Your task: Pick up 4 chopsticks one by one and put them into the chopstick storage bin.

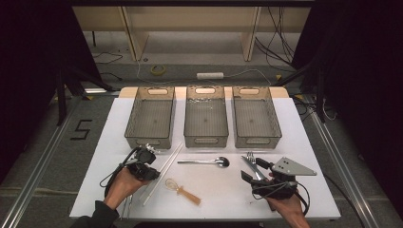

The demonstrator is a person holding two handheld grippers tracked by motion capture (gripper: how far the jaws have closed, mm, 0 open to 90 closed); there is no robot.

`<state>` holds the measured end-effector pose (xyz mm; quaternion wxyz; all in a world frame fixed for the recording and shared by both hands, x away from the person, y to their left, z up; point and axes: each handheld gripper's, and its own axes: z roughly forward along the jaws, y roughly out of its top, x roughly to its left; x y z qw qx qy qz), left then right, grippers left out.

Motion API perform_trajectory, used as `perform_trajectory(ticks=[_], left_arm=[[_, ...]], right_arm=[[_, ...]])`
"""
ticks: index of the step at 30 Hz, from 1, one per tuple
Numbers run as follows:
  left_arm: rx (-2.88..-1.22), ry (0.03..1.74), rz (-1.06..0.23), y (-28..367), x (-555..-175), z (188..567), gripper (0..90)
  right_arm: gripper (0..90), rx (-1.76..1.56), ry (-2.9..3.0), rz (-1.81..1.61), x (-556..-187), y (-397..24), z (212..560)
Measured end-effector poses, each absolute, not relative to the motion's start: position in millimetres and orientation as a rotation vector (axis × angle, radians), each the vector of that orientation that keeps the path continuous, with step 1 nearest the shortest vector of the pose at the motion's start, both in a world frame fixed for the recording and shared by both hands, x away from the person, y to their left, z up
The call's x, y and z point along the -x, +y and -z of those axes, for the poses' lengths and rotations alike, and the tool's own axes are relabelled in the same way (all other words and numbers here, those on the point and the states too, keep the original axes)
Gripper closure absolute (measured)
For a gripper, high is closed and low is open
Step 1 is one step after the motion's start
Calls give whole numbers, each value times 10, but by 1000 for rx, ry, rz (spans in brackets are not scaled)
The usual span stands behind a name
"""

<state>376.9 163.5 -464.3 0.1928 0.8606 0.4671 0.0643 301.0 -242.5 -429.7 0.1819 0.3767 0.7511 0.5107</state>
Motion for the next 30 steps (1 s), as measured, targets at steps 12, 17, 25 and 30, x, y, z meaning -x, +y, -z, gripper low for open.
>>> perform_trajectory(ticks=[12, 17, 25, 30], left_arm=[[-2456, 1306, -177, 1581, -3809, 4657, 816], [-2449, 1315, -155, 1598, -3822, 4655, 829], [-2413, 1331, -122, 1649, -3839, 4663, 841], [-2399, 1343, -124, 1689, -3843, 4651, 842]], right_arm=[[288, -1063, 2118, -1440, -3011, -2428, 4296], [293, -1061, 2116, -1443, -3005, -2429, 4294], [295, -1061, 2118, -1441, -3009, -2421, 4295], [295, -1057, 2118, -1445, -3007, -2426, 4296]])
